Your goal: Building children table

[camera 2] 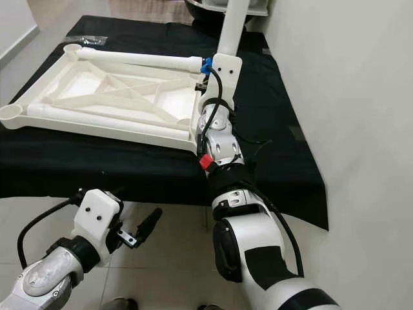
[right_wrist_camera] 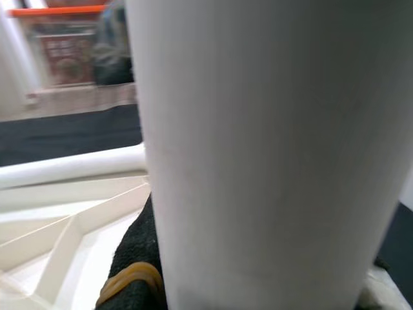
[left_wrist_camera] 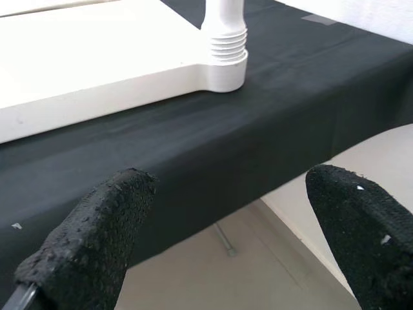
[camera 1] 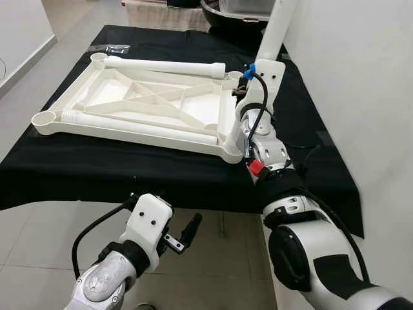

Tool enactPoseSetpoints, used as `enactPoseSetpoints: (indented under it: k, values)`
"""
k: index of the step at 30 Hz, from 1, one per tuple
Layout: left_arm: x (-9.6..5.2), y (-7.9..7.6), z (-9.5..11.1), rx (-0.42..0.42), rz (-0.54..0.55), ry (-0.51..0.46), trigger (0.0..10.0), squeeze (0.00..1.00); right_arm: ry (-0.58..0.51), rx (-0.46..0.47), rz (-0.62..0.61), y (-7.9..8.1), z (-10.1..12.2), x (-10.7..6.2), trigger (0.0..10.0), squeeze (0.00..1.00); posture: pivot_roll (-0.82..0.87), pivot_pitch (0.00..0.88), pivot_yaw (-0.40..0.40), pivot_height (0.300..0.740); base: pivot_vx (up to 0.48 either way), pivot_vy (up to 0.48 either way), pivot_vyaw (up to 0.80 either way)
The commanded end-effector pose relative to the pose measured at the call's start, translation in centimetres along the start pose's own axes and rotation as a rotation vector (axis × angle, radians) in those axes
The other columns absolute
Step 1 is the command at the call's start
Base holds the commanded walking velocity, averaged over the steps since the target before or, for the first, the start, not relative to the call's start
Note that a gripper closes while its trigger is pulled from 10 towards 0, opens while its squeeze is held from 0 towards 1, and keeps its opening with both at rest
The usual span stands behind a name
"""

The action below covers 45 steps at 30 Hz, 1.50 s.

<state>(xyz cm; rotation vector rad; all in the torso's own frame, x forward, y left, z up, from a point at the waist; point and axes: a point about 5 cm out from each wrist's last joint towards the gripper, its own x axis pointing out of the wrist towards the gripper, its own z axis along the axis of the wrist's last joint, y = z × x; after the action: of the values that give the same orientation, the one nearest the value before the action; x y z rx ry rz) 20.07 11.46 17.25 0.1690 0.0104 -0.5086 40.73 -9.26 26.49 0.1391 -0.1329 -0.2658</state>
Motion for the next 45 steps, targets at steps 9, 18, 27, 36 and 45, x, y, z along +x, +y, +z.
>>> enactPoseSetpoints:
  k: [9,18,27,36,45]
  values:
    - [0.3,0.8,-0.1,0.027,0.041,-0.001,10.0,0.00,0.141,0.071,-0.400,-2.1,-3.6,-0.7,0.0,0.00,0.14,0.206,-0.101,0.740,0.000,0.000,0.00]
    - [0.6,0.4,0.7,0.019,0.029,-0.037,10.0,0.00,0.076,0.066,-0.530,-0.3,-1.8,-1.2,0.0,0.00,0.16,0.205,-0.110,0.740,0.000,0.000,0.00]
    - [0.8,-1.2,1.8,-0.025,-0.047,-0.092,10.0,0.00,0.094,0.099,-0.548,0.2,-1.4,-1.2,10.0,0.00,0.17,0.202,-0.115,0.740,0.000,0.000,0.00]
    - [0.7,-1.2,1.4,-0.008,-0.049,-0.083,10.0,0.00,0.082,0.072,-0.505,0.9,-1.5,-1.4,10.0,1.00,0.16,0.193,-0.119,0.740,0.000,0.000,0.00]
    - [0.6,-1.3,1.0,-0.014,-0.046,-0.070,10.0,0.00,0.064,0.073,-0.465,1.6,-1.5,-1.6,10.0,1.00,0.15,0.184,-0.118,0.740,0.000,0.000,0.00]
